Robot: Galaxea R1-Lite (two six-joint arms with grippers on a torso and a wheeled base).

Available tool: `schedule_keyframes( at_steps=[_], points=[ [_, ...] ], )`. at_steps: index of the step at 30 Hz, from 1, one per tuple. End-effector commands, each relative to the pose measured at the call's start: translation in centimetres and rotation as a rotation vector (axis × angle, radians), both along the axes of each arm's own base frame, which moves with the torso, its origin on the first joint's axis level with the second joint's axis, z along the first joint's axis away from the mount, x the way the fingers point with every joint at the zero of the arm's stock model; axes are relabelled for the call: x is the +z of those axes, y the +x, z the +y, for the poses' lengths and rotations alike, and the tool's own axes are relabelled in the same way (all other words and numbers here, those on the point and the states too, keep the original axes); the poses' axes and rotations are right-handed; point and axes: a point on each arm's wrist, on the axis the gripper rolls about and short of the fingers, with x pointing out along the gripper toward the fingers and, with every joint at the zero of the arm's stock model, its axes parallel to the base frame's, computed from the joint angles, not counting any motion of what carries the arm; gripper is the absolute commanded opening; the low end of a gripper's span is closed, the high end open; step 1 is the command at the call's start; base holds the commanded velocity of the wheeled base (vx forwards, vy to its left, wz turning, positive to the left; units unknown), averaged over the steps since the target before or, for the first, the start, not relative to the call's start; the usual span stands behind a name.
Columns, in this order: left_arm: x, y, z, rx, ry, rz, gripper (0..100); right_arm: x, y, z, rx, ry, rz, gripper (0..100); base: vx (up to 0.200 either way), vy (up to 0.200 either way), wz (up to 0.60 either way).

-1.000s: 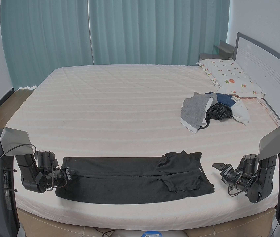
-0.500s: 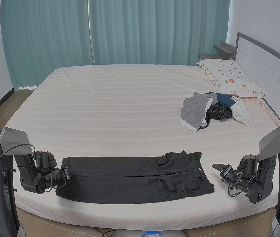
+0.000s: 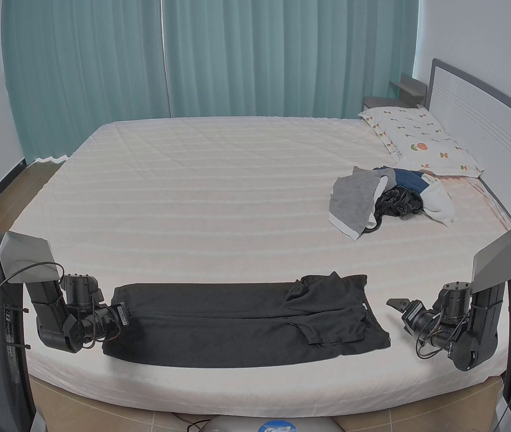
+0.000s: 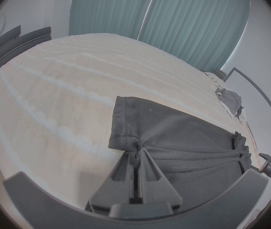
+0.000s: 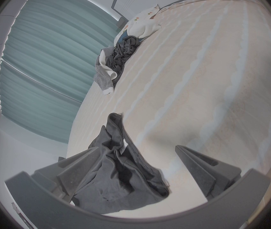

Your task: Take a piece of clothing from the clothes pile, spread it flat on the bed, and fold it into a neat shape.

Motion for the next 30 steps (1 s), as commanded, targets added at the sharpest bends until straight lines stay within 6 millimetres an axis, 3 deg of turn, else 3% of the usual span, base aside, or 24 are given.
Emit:
schedule_keyframes(
  at_steps=[1, 16, 30],
  points=[
    [0.1, 0.1, 0.0, 0.001, 0.000, -0.006, 0, 0.0, 0.0, 0.0, 0.001, 0.000, -0.004, 100, 0.000, 0.000, 0.00],
    [1.1, 1.3, -0.9, 0.054, -0.082, -0.070, 0, 0.0, 0.0, 0.1, 0.003, 0.000, -0.004, 100, 0.000, 0.000, 0.00],
    [4.1, 0.7, -4.2, 0.027, -0.104, -0.112, 0, -0.2, 0.0, 0.1, 0.004, -0.001, 0.000, 100, 0.000, -0.200, 0.00]
  ],
)
